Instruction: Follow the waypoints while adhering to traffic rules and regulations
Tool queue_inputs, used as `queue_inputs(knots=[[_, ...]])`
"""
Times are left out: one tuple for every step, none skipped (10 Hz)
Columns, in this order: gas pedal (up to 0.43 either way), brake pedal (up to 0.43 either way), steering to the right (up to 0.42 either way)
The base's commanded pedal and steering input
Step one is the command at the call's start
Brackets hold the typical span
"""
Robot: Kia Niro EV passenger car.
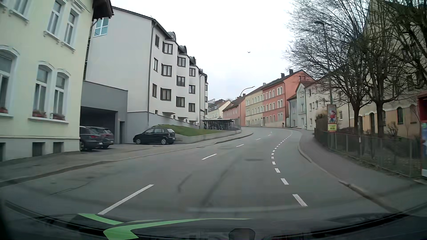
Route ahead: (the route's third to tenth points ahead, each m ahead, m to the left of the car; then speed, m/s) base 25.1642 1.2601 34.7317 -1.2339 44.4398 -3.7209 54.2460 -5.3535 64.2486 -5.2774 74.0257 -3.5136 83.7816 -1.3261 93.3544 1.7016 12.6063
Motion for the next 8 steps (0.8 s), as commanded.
queue_inputs(knots=[[0.169, 0.0, 0.068], [0.169, 0.0, 0.069], [0.169, 0.0, 0.07], [0.169, 0.0, 0.072], [0.169, 0.0, 0.073], [0.169, 0.0, 0.073], [0.177, 0.0, 0.069], [0.177, 0.0, 0.061]])
